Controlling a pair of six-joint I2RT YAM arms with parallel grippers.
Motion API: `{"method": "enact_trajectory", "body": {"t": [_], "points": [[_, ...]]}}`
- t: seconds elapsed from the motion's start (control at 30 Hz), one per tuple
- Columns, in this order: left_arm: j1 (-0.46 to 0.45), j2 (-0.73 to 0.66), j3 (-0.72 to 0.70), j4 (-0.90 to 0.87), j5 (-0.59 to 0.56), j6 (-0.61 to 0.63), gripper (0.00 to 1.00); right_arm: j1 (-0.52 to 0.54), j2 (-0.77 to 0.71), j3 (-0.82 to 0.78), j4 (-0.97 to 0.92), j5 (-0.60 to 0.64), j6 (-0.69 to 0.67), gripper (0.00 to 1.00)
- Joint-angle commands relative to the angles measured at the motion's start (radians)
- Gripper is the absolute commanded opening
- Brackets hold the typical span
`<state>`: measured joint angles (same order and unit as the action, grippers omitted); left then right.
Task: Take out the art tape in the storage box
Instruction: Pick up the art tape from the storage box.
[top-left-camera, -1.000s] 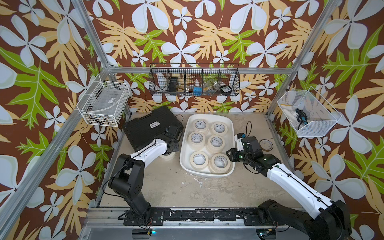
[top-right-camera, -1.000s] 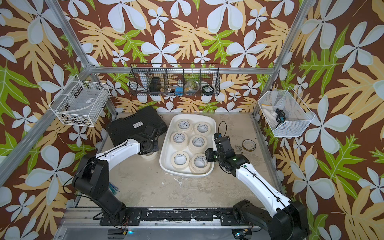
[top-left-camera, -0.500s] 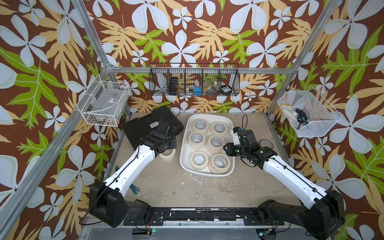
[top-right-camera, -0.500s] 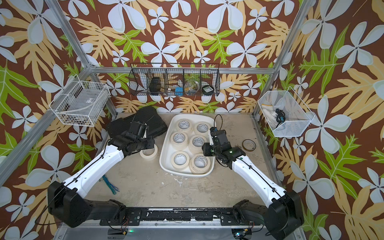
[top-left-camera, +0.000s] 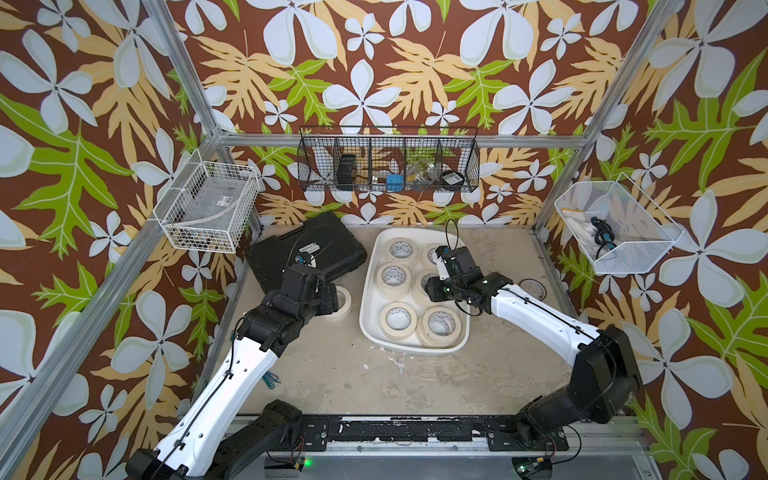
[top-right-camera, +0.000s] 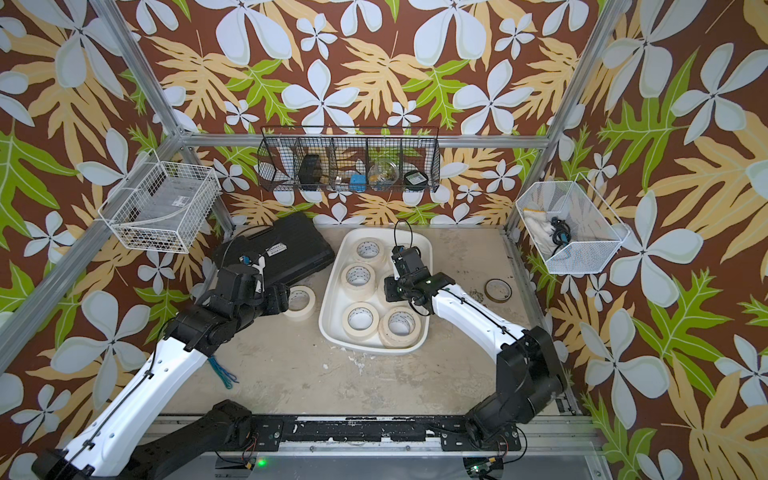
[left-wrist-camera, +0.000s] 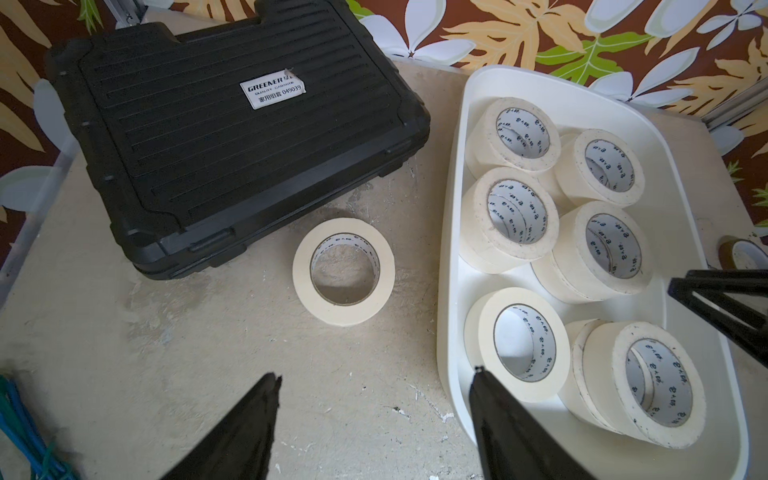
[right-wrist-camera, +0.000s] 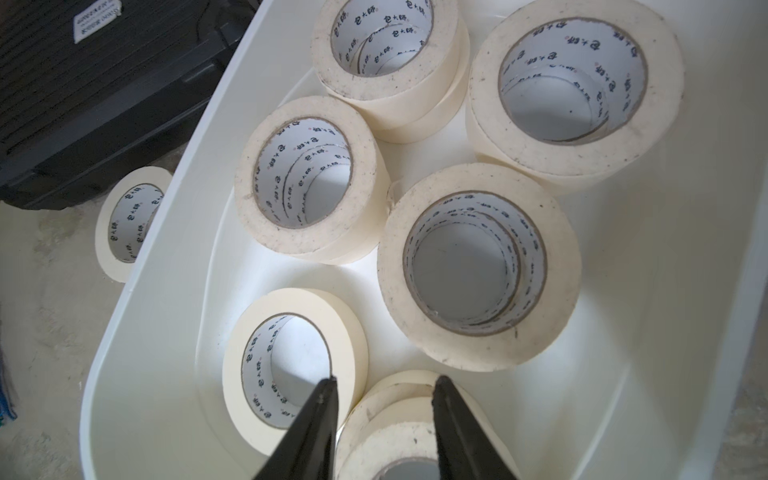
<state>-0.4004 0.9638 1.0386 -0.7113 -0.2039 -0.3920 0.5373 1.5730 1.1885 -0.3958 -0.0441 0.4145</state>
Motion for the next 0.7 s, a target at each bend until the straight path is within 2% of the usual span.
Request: {"method": "enact_trajectory", "body": {"t": [0.0,0.67], "points": [[0.0,-0.026,-0.012,0.015,0.045,-0.014,0.76,0.003,0.05,0.036,0.015,0.034,-0.005,0.43],[0.0,-0.043,-0.041,0.008,0.075,-0.014,0.8,0.032,0.29,0.182,-0.032,0.106,-0.014,0.48]]}}
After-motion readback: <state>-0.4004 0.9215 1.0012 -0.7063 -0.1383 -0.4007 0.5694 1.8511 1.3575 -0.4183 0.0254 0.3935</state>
